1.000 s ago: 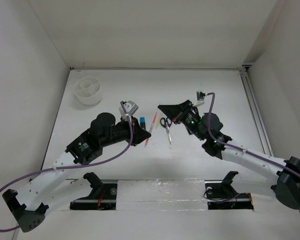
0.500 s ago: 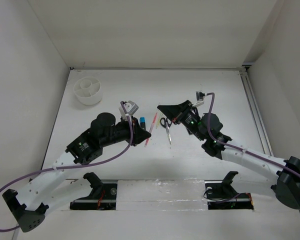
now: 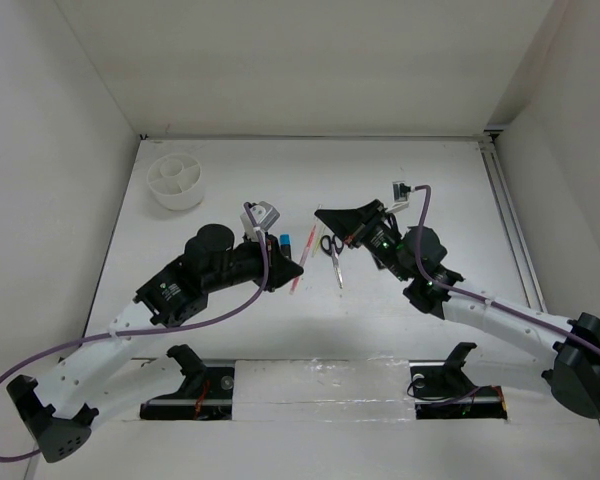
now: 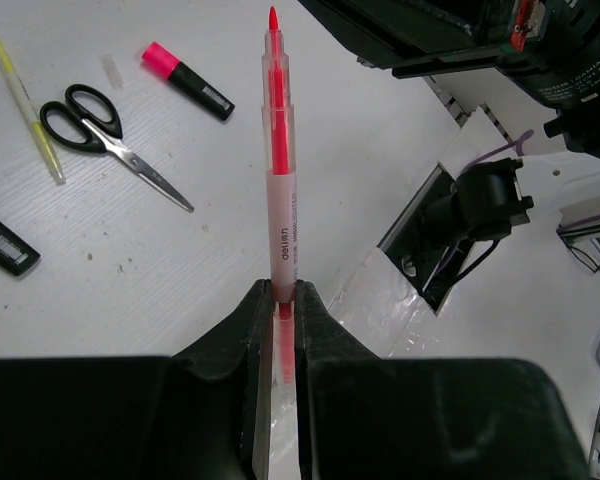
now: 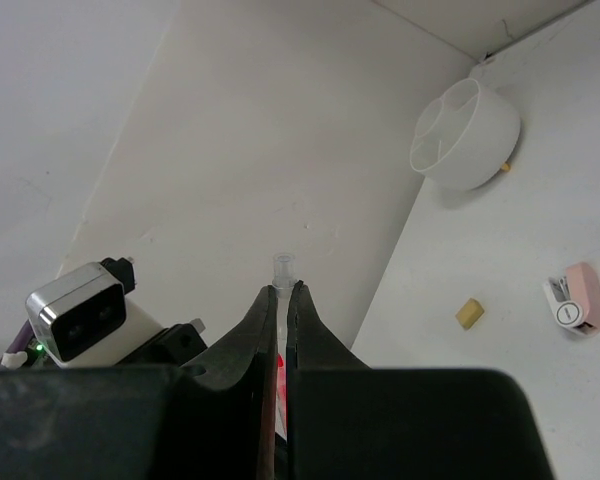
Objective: Sort the stationery into containers
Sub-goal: Close the pen cap on the pen.
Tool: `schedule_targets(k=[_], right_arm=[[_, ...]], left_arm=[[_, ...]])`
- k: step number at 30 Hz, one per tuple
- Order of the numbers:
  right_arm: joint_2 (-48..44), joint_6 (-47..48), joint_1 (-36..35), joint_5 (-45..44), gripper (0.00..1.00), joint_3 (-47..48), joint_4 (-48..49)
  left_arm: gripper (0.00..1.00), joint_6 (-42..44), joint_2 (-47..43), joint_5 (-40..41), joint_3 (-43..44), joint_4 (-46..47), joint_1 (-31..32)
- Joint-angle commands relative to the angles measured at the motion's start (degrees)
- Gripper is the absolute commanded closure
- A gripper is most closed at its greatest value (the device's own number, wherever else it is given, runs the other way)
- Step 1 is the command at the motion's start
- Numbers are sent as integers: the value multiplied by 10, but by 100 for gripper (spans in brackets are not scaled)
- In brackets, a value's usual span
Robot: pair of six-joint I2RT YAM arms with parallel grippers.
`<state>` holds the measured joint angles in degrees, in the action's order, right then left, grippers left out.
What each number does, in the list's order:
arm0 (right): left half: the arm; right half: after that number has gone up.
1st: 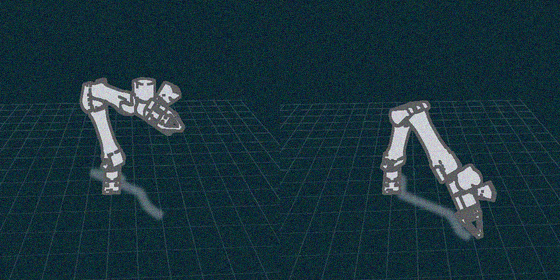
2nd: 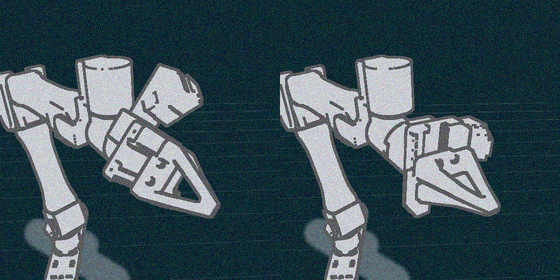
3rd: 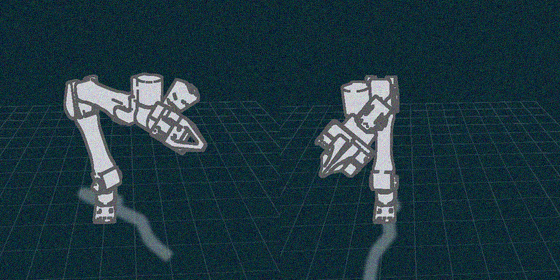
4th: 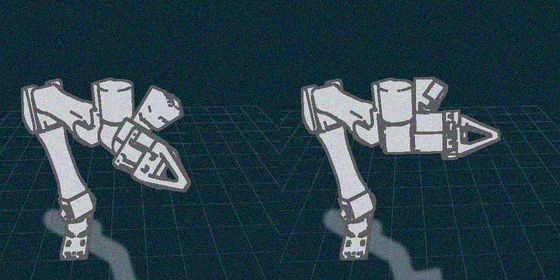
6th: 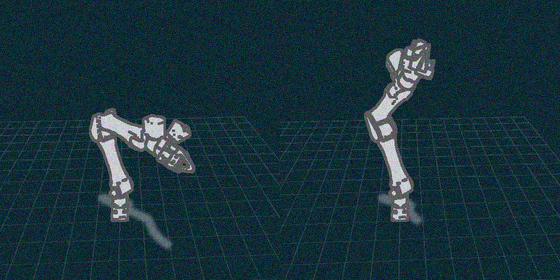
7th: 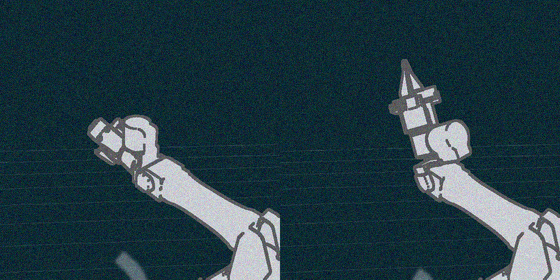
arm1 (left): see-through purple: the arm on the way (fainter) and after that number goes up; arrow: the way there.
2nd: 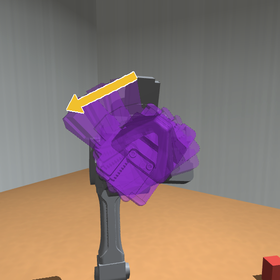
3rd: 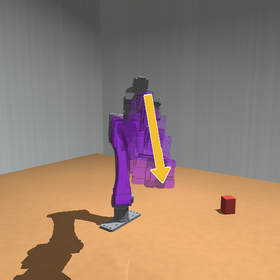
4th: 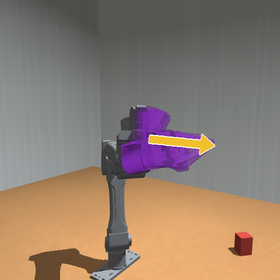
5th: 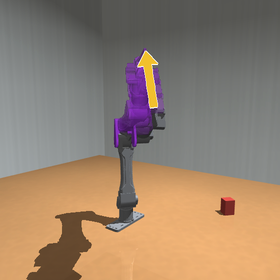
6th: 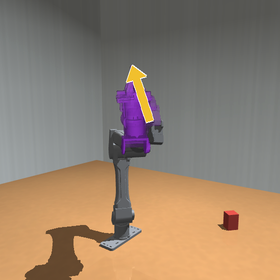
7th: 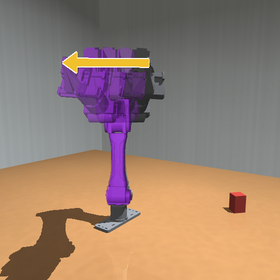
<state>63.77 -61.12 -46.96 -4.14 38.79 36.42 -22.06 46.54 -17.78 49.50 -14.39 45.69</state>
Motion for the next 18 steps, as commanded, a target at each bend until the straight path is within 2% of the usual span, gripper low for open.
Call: schedule_targets(k=[1, 18], right_arm=[[-14, 0, -5, 4, 100, 19, 44], [-8, 5, -5, 9, 100, 14, 44]], left_arm=[[100, 3, -1, -2, 6, 16, 1], [100, -3, -7, 15, 6, 16, 1]])
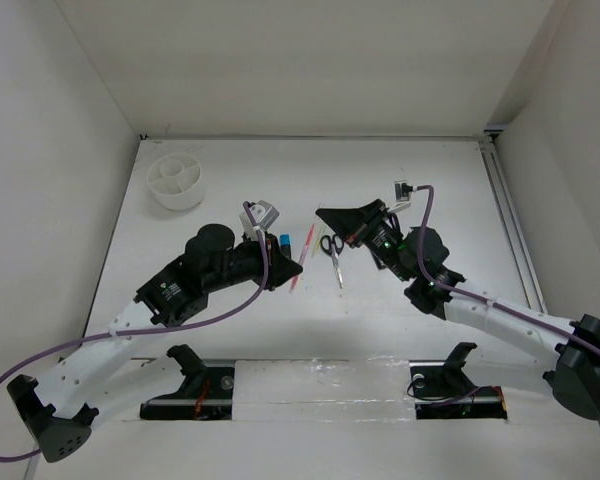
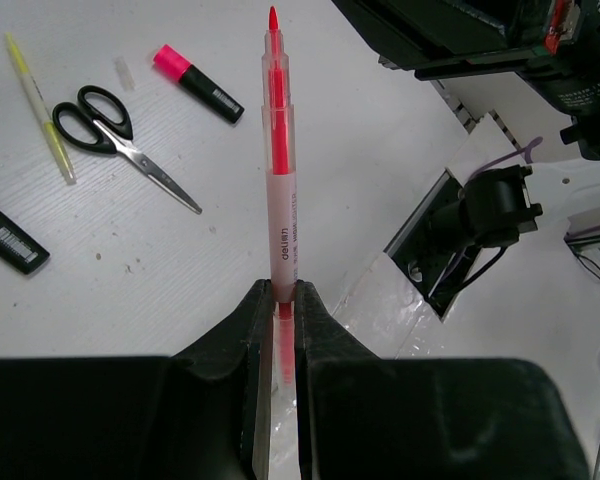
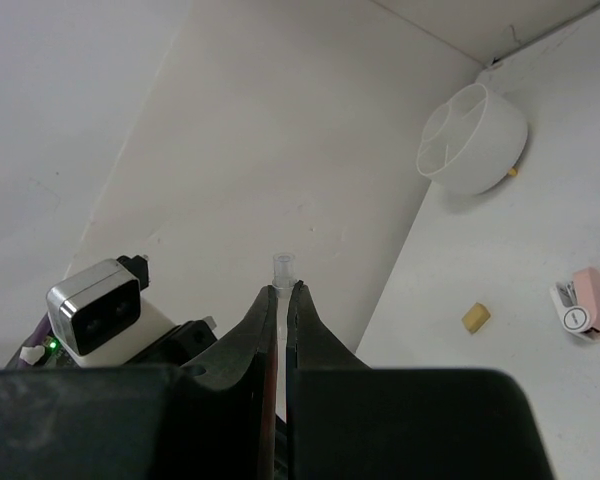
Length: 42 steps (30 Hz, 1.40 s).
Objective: Sort the stationery into containers
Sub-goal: Close the pen cap on the pen.
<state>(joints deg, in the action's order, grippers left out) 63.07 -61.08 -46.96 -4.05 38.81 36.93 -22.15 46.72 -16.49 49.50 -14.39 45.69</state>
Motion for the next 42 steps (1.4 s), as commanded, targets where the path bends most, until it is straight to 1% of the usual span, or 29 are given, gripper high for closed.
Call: schedule_targets(k=[1, 14, 22, 42], right_arm=[[-1, 4, -5, 8, 100, 14, 39], [10, 4, -10, 13, 100, 19, 39], [10, 10, -21, 13, 100, 19, 33], [31, 26, -48, 3, 100, 19, 28]], left_arm=[[100, -2, -8, -5, 6, 16, 1], [100, -2, -8, -5, 6, 16, 1], [100, -2, -14, -12, 6, 16, -23], [100, -2, -24, -22, 6, 21, -23]])
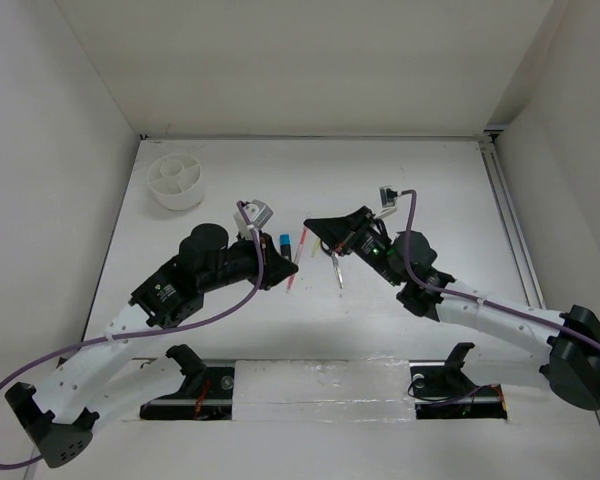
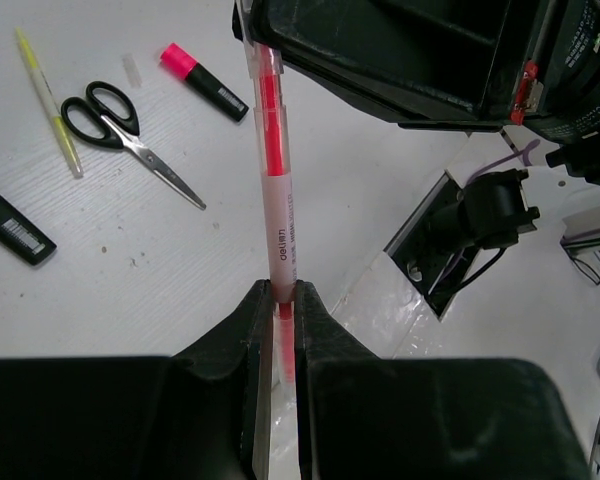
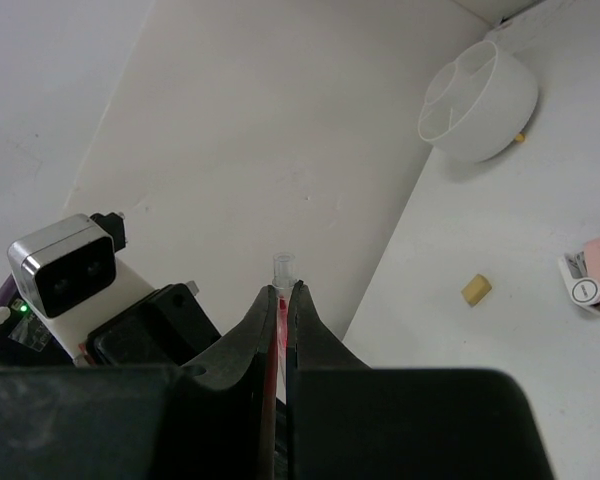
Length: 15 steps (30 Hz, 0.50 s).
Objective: Sort the stationery into containers
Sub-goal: Close the pen cap on the pen.
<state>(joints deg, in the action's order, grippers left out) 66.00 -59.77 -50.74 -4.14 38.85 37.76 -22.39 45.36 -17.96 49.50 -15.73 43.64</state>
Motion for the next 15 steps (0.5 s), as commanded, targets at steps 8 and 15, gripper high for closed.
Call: schedule_targets(k=[8, 15], right_arm=[[2, 54, -34, -9, 100, 18, 9], [2, 113, -60, -29, 100, 24, -14]], left_arm=[[100, -12, -16, 5, 12, 39, -2], [100, -18, -11, 5, 35, 51, -2]])
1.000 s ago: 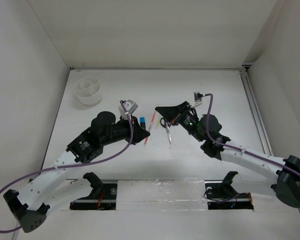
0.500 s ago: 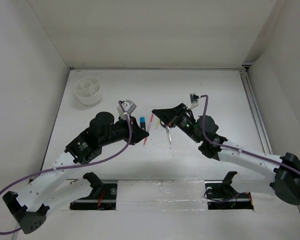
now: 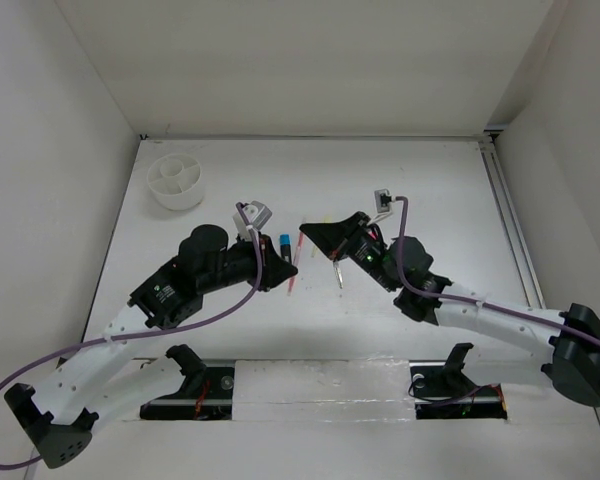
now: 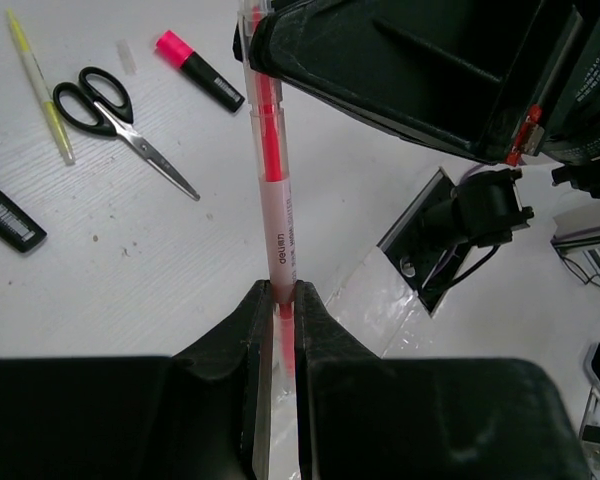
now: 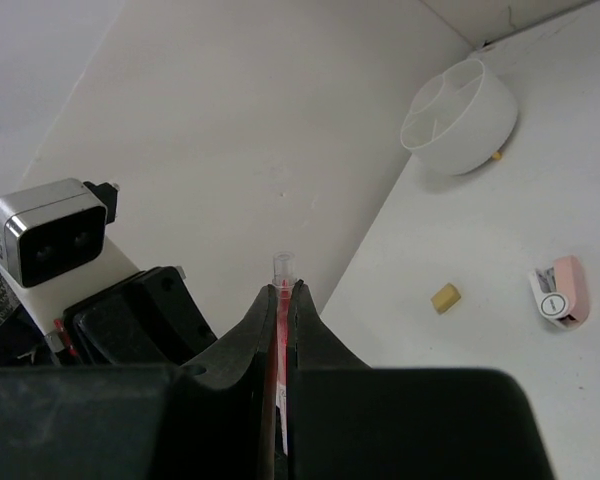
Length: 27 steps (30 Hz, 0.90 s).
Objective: Sort the stationery into containers
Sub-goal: Close the pen cap on the pen.
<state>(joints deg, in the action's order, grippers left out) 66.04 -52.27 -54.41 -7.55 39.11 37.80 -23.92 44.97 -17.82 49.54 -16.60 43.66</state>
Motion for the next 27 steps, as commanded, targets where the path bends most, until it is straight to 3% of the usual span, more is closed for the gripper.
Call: schedule_targets(k=[1, 12, 27], right_arm=[[1, 51, -31, -1, 100, 28, -27], [12, 53, -32, 36, 100, 29, -55], [52, 37, -32, 114, 100, 34, -88]], left_arm=[[100, 3, -7, 3, 43, 60, -2], [100, 27, -7, 68, 62, 43, -2], [100, 76, -24, 95, 74, 62, -2]])
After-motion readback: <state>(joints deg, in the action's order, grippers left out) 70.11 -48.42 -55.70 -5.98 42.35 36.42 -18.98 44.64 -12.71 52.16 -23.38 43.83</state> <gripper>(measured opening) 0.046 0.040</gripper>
